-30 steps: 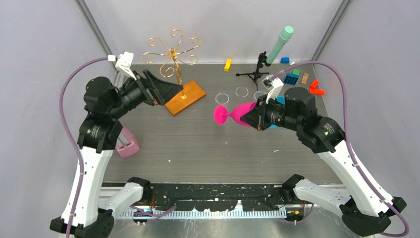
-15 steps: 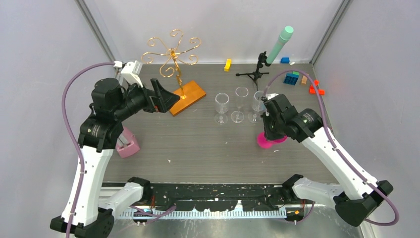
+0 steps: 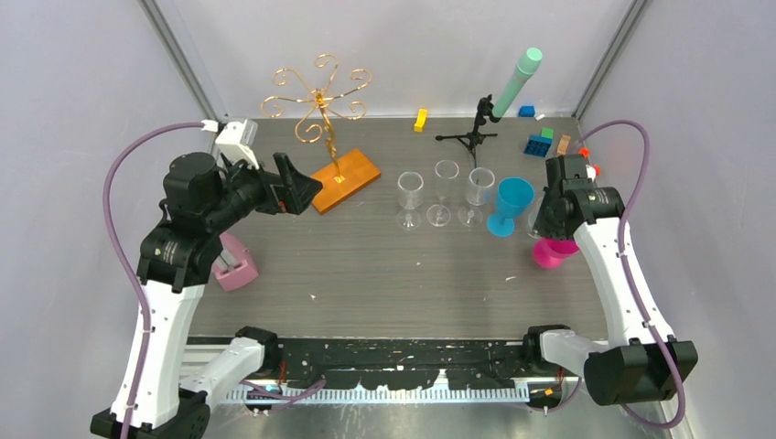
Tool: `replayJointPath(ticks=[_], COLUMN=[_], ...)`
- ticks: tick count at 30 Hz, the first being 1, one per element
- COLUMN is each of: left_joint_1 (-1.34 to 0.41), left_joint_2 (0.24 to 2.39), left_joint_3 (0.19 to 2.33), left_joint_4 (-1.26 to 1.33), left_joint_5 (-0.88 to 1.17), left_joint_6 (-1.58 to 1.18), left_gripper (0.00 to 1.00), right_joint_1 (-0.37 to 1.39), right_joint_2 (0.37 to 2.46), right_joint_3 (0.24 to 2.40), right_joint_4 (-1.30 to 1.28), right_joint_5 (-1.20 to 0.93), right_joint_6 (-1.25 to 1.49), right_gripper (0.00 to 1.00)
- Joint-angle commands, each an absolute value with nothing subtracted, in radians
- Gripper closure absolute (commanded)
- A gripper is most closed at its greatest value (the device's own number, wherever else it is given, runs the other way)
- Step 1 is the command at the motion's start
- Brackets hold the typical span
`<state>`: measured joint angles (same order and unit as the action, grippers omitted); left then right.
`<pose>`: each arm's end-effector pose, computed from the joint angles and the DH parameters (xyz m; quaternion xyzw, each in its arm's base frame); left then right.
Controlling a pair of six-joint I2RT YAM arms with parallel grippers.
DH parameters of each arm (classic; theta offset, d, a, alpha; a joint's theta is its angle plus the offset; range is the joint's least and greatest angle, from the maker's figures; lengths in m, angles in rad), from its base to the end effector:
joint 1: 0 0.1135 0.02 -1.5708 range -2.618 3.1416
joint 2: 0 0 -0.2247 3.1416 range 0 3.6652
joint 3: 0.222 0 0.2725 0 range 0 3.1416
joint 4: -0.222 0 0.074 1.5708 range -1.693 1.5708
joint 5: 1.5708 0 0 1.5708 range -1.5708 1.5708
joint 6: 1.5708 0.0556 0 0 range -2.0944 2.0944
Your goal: Take the wine glass off the wine glass rack
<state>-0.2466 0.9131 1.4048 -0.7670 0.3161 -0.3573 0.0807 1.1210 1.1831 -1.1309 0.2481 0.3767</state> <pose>0.2001 -0.0682 0.4352 0.0513 0.7916 -0.2970 0.5316 0.2457 0.0062 0.2801 0.1721 0.9462 -0.0609 0.2672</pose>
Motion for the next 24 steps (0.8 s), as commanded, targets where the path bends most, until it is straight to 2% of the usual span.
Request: replayJointPath(ticks=[1, 10, 18, 24], left_joint_1=[-0.257, -0.31, -0.319, -0.319], left_joint_2=[0.886, 0.839, 0.808, 0.82], left_joint_3=[1.422, 1.418, 1.385, 1.381], left_joint_4=[-0.783, -0.827, -0.827, -0.836], left_joint_5=[0.264, 0.18, 0.157, 0.153], left_joint_6=[-0.326, -0.27, -0.267, -0.283], left_gripper=[0.0, 0.0, 0.0, 0.0], right_joint_1=[0.002, -0.169, -0.295, -0.344], right_joint_2=[1.152, 1.292, 1.483, 1.579], right_joint_3=[1.186, 1.273, 1.394, 1.428], right_joint_4=[-1.092, -1.004, -0.931, -0.885], right_joint_5=[0.335, 0.392, 0.301, 0.211], right_joint_6=[0.438, 0.503, 0.457, 0.424], right_gripper=[1.0, 1.0, 0.99, 0.91])
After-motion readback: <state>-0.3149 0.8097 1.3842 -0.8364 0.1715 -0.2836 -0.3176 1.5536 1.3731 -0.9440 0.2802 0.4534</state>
